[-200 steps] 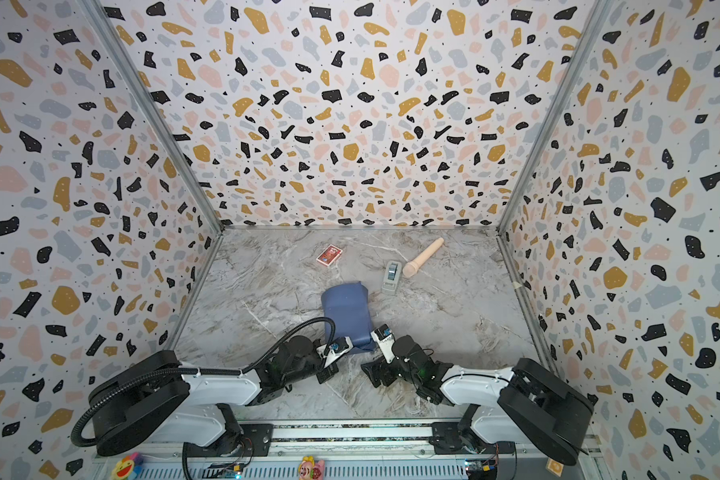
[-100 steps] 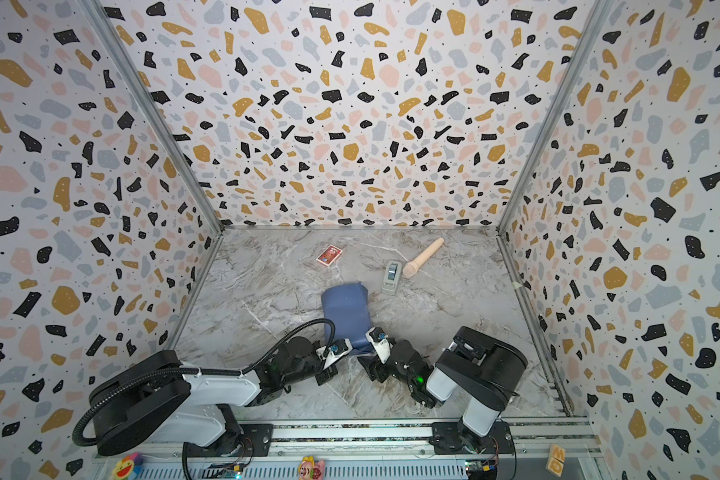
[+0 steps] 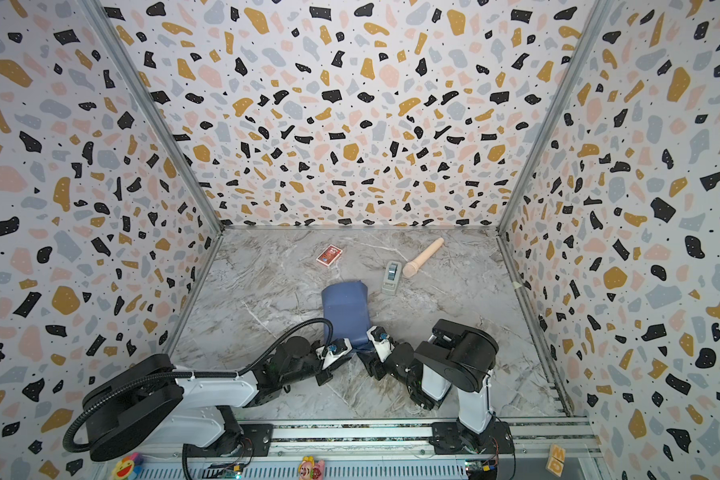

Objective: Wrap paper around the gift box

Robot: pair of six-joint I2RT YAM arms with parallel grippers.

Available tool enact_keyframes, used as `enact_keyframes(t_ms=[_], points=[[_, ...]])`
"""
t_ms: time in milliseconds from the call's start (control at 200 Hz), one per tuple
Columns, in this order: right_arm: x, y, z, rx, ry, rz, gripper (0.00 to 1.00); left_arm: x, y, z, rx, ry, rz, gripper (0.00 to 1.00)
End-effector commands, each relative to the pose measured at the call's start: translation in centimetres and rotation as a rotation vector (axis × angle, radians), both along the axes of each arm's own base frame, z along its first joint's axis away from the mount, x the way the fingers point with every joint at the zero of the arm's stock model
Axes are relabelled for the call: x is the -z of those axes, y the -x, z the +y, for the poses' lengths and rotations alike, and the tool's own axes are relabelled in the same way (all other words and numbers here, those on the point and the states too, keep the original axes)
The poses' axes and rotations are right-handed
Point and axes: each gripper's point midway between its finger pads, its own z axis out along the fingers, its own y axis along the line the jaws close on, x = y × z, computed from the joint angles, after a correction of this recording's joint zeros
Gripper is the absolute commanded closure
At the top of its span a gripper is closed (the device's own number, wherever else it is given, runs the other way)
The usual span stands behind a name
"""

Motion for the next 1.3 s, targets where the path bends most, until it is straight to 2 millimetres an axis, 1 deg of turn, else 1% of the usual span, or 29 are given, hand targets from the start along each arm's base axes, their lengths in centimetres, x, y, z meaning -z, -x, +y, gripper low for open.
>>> enact_keyframes(t_ms=[0,155,205,405,491,551,686,776,956,1036,1206,1297], points=[[-0.8,-0.2,0.0,0.019,-0.047,-0.004,0.34,-1.0,0.0,0.3,0.005,0.028,-0.040,0.67],[-0.5,-0.4,-0.2,0.032,-0.054,0.014,0.36,-2.2,0.6,0.7,0.018,0.066,-0.084,0.61],[-0.4,-0.5,-0.1,0.034,-0.057,0.021,0.37,-3.0,0.7,1.0,0.010,0.090,-0.117,0.58],[-0.1,-0.6,0.1,0.034,-0.074,0.049,0.40,-6.6,0.1,3.0,-0.074,0.179,-0.289,0.33],[-0.1,-0.5,0.1,0.033,-0.083,0.055,0.40,-7.0,-0.5,3.9,-0.121,0.171,-0.338,0.21],[-0.1,-0.5,0.2,0.034,-0.089,0.057,0.41,-7.3,-0.8,4.0,-0.135,0.159,-0.366,0.16],[-0.1,-0.5,0.3,0.034,-0.099,0.066,0.43,-6.4,-1.3,3.4,-0.103,0.080,-0.410,0.07],[0.0,-0.4,0.2,0.034,-0.099,0.072,0.43,-5.4,-1.5,3.1,-0.077,0.021,-0.436,0.04],[0.1,-0.3,0.3,0.029,-0.102,0.079,0.44,-4.1,-1.4,2.5,-0.009,-0.058,-0.494,0.02],[0.0,-0.4,0.3,0.031,-0.103,0.078,0.45,-3.1,-1.8,2.3,0.005,-0.119,-0.509,0.01],[0.0,-0.4,0.4,0.030,-0.106,0.078,0.46,-2.6,-2.7,1.8,0.007,-0.166,-0.539,0.00],[0.1,-0.4,0.5,0.026,-0.108,0.084,0.46,-2.4,-3.0,1.9,-0.009,-0.171,-0.544,0.00]])
